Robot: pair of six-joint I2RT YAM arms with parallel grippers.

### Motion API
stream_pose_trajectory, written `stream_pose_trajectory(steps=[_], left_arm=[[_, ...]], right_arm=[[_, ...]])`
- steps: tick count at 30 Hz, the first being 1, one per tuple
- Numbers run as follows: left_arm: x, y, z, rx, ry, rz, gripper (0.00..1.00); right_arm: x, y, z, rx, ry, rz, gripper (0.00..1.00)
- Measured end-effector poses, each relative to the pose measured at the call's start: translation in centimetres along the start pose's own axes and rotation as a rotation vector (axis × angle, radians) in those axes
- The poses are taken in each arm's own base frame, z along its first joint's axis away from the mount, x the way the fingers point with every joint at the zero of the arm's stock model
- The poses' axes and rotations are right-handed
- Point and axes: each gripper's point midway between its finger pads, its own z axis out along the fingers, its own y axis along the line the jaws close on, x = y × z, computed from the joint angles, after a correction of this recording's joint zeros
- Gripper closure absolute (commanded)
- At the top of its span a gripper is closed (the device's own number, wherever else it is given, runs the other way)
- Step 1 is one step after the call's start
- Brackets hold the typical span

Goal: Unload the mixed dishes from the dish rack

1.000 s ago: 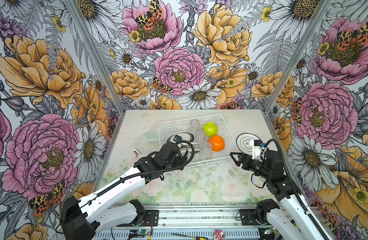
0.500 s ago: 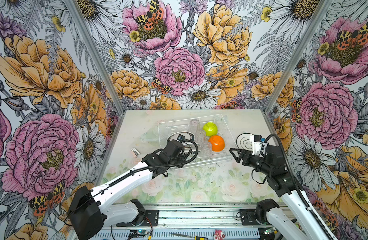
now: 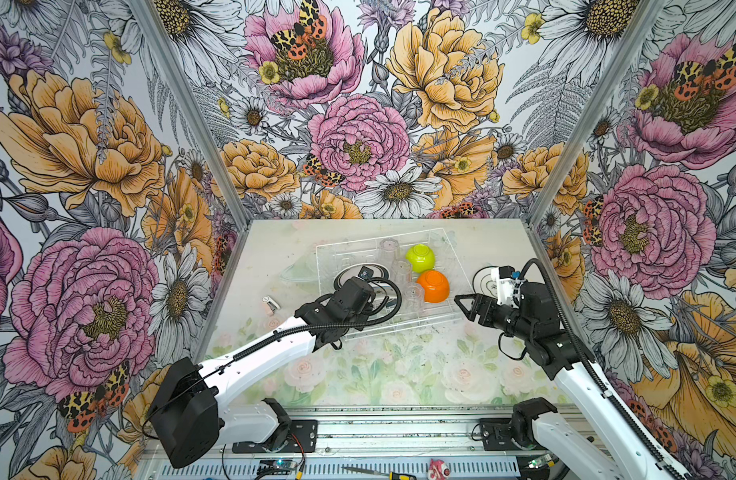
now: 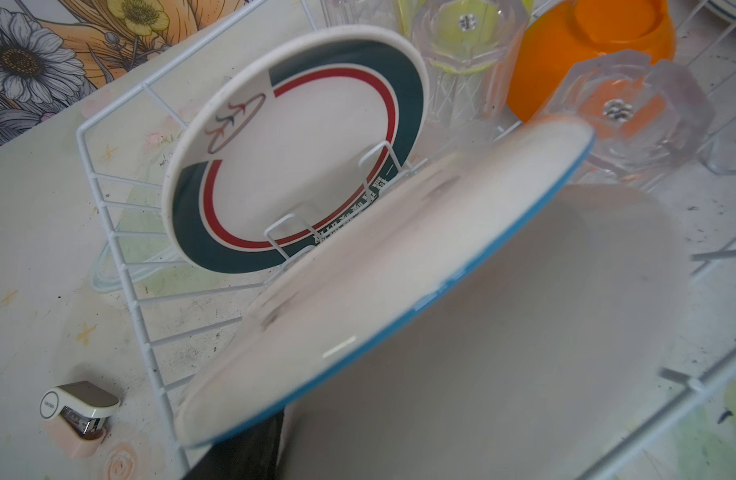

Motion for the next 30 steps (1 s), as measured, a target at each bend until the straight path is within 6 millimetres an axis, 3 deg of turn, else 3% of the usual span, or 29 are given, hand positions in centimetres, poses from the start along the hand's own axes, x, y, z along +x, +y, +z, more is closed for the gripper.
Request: stream_pose_trajectory(steps=[8, 11, 25, 30], left_arm=[[-1.1, 0.8, -0.2, -0.068, -0.056, 0.017, 0.56], [-1.0, 1.3, -0.4, -0.089, -0.082, 0.032, 0.63], [-0.1, 3.6, -1.6, -0.118, -0.179, -0.015, 0.7], [-0.8, 5.0, -2.4, -0.132, -0.222, -0.066, 0.71]], right_arm=[[-0.4, -0.2, 0.1, 0.018, -0.01, -0.001, 0.21], [-0.4, -0.3, 0.1, 0.021, -0.011, 0.0, 0.21], [0.0, -0.9, 0.9, 0.037, 0.02, 0.014, 0.21], [-0.1, -0.6, 1.1, 0.03, 0.022, 0.009, 0.21]])
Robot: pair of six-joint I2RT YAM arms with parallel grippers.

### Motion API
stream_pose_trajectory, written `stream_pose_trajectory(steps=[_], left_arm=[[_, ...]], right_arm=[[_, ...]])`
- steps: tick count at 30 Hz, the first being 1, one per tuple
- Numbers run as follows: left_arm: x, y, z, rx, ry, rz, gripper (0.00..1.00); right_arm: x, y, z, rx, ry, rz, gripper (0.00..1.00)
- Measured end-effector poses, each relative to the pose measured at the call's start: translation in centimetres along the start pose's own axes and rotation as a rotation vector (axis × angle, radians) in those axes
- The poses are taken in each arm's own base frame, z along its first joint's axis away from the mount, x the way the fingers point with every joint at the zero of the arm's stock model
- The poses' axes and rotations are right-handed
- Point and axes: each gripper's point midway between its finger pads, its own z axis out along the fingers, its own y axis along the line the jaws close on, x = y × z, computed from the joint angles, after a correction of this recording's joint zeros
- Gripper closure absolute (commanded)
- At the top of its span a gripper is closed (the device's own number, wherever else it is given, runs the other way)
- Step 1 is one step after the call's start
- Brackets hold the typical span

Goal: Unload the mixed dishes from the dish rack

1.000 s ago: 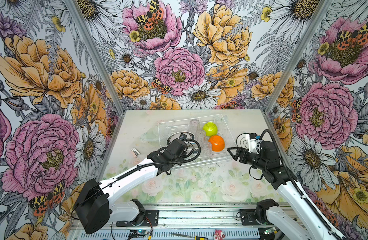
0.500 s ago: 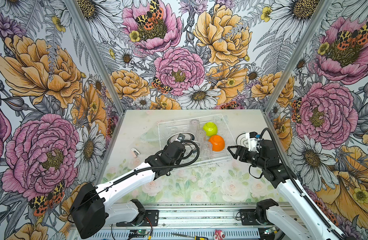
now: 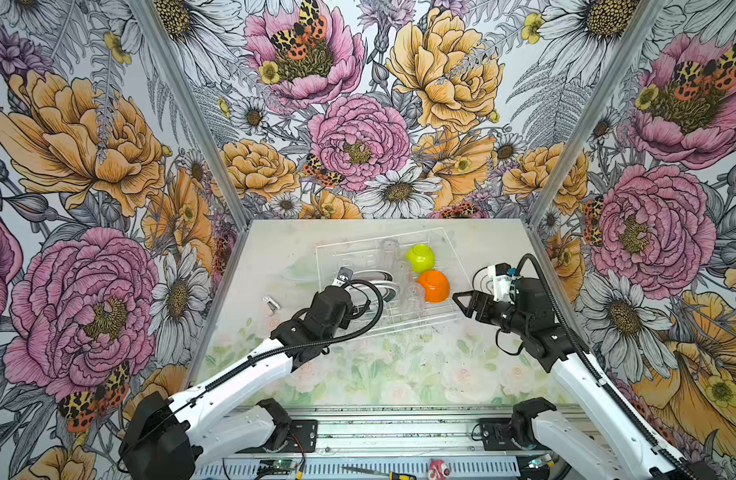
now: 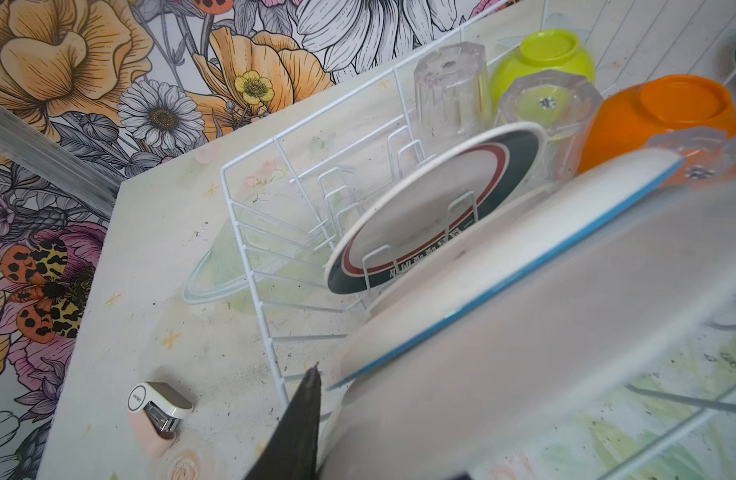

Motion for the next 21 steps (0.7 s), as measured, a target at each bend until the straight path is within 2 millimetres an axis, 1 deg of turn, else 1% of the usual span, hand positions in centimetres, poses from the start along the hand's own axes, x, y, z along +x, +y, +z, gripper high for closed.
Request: stream_pose_trajectory(steps=[4, 10, 17, 20, 21], left_arm=[[-1.0, 0.5, -0.3, 0.002, -0.038, -0.039, 0.74], [-1.4, 0.6, -0.7, 0.019, -0.054, -0.047, 0.77], [-1.7, 0.8, -1.0, 0.034, -0.065, -0.067, 0.85], [-1.8, 0.9, -1.0, 0.042, -0.067, -0.071, 0.87], [-1.8, 0.9, -1.0, 0.044, -0.067, -0.073, 0.9]], right_arm=[[0.0, 0.1, 0.2, -0.004, 0.002, -0.003, 0.21], [0.0, 0.3, 0.6, -0.009, 0.013, -0.008, 0.21], [-0.1, 0.7, 1.2, -0.016, 0.026, -0.014, 0.21], [-0.1, 1.1, 1.3, -0.025, 0.03, -0.02, 0.21], [-0.1, 1.2, 1.3, -0.026, 0.031, -0.021, 0.21]])
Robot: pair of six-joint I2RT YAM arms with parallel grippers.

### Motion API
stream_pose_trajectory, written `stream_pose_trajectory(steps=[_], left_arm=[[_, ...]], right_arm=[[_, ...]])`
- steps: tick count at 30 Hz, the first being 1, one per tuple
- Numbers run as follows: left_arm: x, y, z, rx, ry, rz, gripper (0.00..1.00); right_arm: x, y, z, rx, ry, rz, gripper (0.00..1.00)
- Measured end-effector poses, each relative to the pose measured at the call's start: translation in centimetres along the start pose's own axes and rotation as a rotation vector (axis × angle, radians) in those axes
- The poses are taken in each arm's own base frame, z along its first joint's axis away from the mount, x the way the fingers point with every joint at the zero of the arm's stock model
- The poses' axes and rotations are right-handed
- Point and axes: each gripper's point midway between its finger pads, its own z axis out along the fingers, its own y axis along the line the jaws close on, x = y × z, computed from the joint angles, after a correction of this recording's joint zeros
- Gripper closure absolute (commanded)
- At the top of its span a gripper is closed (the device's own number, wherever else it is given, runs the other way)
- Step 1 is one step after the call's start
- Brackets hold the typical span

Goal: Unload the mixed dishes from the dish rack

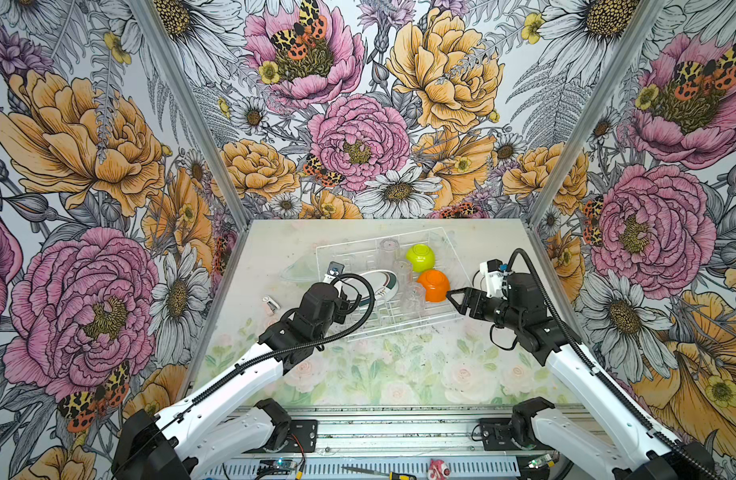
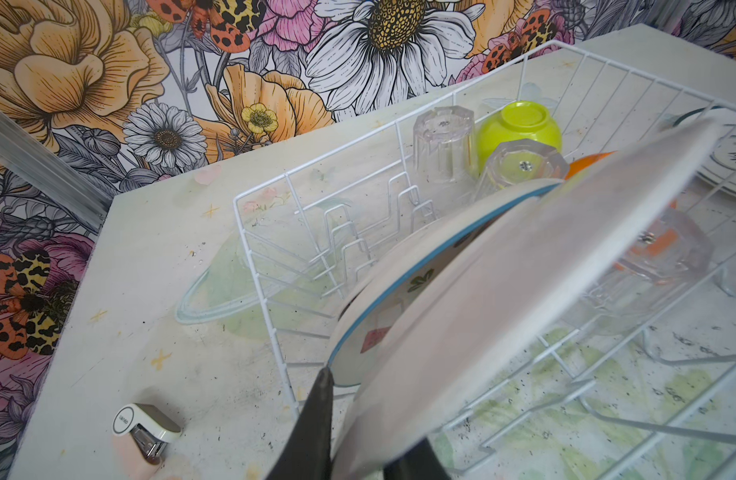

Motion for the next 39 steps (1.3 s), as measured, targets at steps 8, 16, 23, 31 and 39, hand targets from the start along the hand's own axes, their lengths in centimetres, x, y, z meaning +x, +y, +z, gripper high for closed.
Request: stream_pose_trajectory(steps=[8, 16, 23, 31, 39], left_arm=[[0.1, 0.1, 0.1, 0.016, 0.009, -0.008, 1.0], [0.2, 0.4, -0.1, 0.024, 0.011, -0.015, 1.0], [-1.7, 0.6, -1.3, 0.068, -0.062, -0.105, 1.0], [-3.0, 0.3, -1.8, 0.127, -0.106, -0.183, 1.0], [-3.6, 0.3, -1.9, 0.181, -0.123, -0.256, 1.0]], right_arm=[[0.3, 0.3, 0.7, -0.003, 0.013, -0.005, 0.21], [0.3, 0.8, 1.1, -0.015, 0.013, -0.021, 0.21], [0.4, 1.0, 1.3, -0.018, 0.018, -0.017, 0.21], [0.5, 1.2, 1.4, -0.018, 0.018, -0.019, 0.21], [0.9, 1.2, 1.8, -0.015, 0.034, -0.02, 0.21]])
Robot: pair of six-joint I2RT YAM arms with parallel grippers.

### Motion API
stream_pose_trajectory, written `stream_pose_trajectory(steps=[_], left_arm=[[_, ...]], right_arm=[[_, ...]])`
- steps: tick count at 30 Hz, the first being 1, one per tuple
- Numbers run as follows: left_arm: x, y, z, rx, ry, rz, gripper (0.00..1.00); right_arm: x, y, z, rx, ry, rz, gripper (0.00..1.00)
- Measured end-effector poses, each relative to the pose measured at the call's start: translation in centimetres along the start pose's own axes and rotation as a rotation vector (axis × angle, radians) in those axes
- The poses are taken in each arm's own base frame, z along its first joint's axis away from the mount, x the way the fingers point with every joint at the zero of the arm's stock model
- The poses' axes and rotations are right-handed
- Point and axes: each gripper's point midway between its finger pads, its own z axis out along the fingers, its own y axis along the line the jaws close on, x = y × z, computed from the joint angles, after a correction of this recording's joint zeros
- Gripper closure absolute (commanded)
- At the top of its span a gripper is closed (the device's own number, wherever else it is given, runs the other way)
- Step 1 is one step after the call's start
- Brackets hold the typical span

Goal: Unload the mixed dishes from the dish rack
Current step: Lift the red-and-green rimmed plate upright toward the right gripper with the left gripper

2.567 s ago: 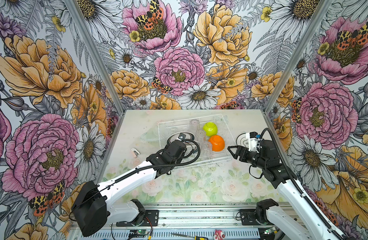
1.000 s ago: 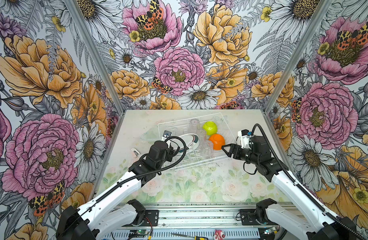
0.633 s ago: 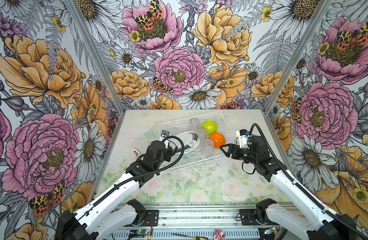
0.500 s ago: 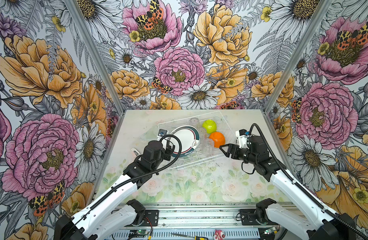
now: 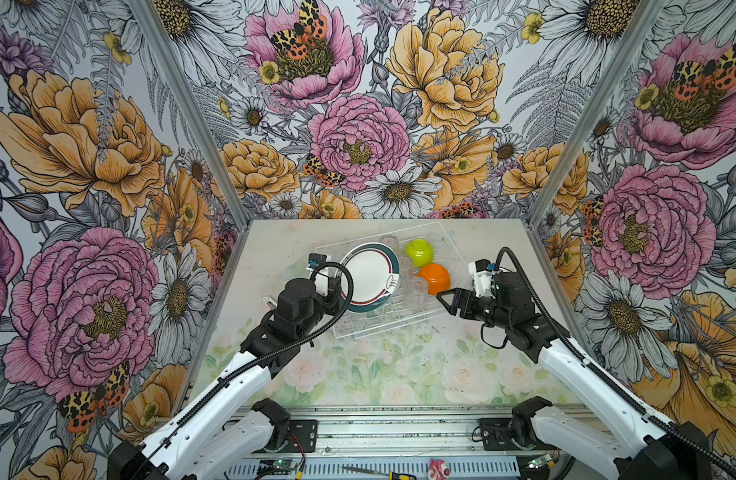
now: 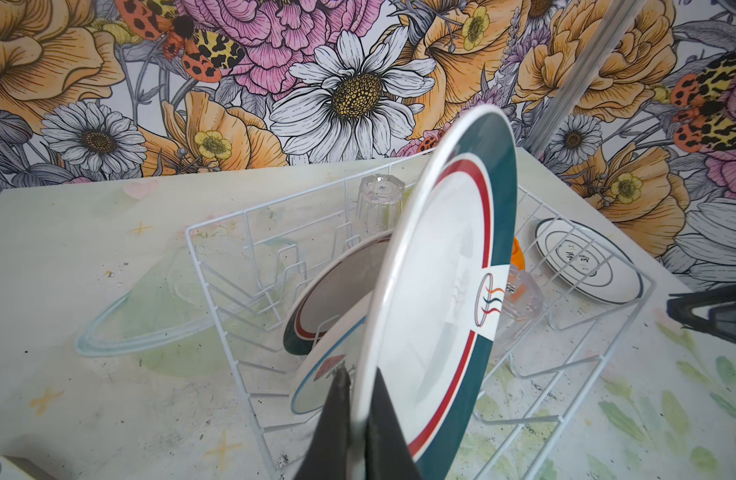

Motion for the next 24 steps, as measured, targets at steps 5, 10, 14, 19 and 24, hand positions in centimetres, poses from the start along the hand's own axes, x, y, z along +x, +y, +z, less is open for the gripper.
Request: stream_pose_trajectory(steps=[5, 10, 14, 19, 24], left_arm=[[-0.4, 0.2, 0.0, 0.012, -0.012, -0.04, 1.0], [-0.6, 0.4, 0.1, 0.02, -0.017, -0.081, 1.0], [-0.7, 0.5, 0.1, 0.028, -0.016, -0.108, 1.0], [-0.8, 0.7, 0.2, 0.033, -0.018, -0.148, 1.0], [-1.3, 1.1, 0.1, 0.042, -0.024, -0.206, 1.0]], right_arm=[[0.0, 0.3, 0.1, -0.007, -0.001, -0.005, 0.21], [0.0, 0.3, 0.3, -0.009, 0.002, -0.006, 0.21], [-0.2, 0.5, 0.5, -0.016, -0.006, -0.006, 0.21], [-0.5, 0.7, 0.7, -0.022, -0.012, -0.003, 0.21], [-1.2, 1.1, 1.1, -0.032, -0.02, 0.006, 0.21]])
